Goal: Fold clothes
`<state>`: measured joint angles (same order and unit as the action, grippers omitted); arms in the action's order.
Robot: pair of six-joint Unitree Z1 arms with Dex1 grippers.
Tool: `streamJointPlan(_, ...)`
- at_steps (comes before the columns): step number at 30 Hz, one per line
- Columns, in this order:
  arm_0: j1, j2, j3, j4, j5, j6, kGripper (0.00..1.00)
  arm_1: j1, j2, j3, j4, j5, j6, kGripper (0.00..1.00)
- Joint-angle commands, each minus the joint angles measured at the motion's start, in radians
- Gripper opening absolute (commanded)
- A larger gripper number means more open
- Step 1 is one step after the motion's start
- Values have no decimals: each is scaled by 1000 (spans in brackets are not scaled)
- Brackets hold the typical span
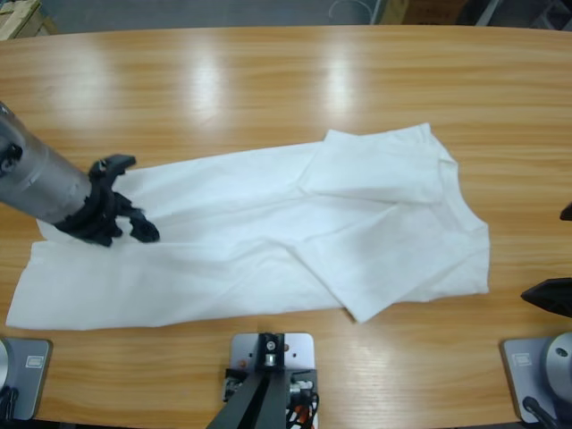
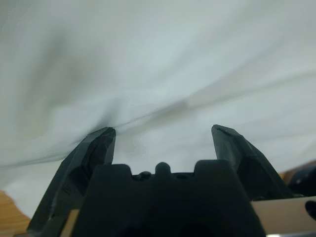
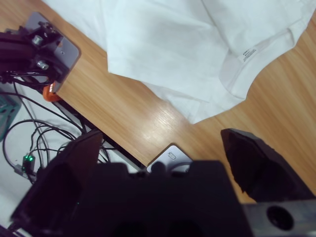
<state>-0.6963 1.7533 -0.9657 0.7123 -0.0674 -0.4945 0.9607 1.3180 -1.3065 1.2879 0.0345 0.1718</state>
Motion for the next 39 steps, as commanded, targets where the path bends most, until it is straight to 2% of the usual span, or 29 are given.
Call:
streamJointPlan(1, 148, -21, -25, -13, 47, 79, 770, -11, 74, 3, -14, 12, -17, 1000)
streamJointPlan(7, 152, -30, -41, -13, 54, 106, 770, -11, 76, 3, -15, 18, -15, 1000)
streamJointPlan(17, 157, 143, -60, -11, -20, 111, 770, -11, 63, 4, -7, 16, -15, 1000)
streamJointPlan(28, 133, 22, -22, 57, -156, 74, 761, -11, 59, 1, -12, 8, -15, 1000)
streamJointPlan(39, 109, 63, 18, 73, -146, -81, 757, -11, -18, 42, -7, 3, -8, 1000)
